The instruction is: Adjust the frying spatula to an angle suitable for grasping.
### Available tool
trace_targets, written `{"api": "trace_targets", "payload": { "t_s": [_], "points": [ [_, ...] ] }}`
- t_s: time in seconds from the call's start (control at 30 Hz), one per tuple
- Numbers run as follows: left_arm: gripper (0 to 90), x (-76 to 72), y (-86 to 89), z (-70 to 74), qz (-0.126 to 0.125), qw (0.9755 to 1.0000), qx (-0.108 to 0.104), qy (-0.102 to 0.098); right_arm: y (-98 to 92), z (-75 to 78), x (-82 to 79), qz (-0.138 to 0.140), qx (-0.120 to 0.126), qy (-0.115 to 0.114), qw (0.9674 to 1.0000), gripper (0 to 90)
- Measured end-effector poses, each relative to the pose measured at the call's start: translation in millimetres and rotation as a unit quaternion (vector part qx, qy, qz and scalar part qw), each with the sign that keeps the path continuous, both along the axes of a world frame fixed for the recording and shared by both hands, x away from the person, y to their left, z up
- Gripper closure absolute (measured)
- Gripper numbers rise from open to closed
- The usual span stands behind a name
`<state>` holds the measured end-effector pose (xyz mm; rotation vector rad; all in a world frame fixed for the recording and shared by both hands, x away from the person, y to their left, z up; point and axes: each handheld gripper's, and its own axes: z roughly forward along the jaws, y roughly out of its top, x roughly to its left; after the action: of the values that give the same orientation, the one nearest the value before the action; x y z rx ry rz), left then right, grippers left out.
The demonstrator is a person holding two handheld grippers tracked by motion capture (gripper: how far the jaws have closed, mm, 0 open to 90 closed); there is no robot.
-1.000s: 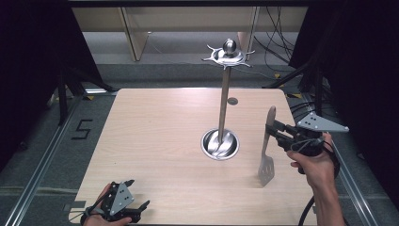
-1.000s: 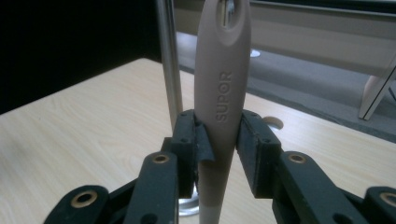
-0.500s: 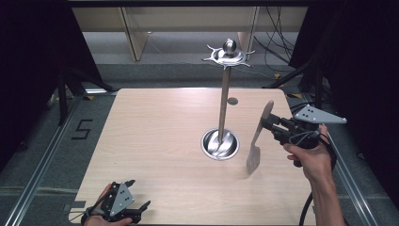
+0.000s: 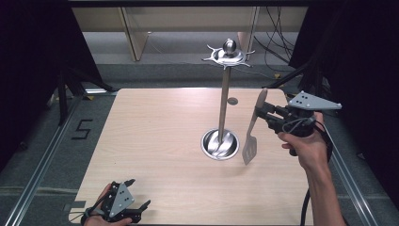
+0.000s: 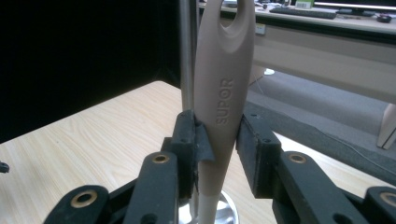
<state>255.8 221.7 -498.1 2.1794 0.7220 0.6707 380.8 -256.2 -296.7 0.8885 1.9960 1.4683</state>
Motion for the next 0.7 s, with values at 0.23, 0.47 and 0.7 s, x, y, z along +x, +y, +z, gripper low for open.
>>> {"api": "trace_targets", "payload": {
  "t_s": [0.23,0.47,0.7],
  "points": [
    [15.1,0.4,0.1,0.2,0.002,1.0000,0.005,-0.003,7.3,13.4,1.4,0.009,-0.003,-0.011,0.9999,69.7],
    [15.1,-0.2,-0.4,0.7,0.003,0.9999,-0.013,-0.006,14.1,26.4,5.1,0.011,-0.003,-0.018,0.9998,69.7],
    [15.0,-0.2,1.1,1.7,0.002,1.0000,0.000,-0.006,20.4,35.2,9.1,0.021,0.002,-0.014,0.9997,69.7]
  ]
}}
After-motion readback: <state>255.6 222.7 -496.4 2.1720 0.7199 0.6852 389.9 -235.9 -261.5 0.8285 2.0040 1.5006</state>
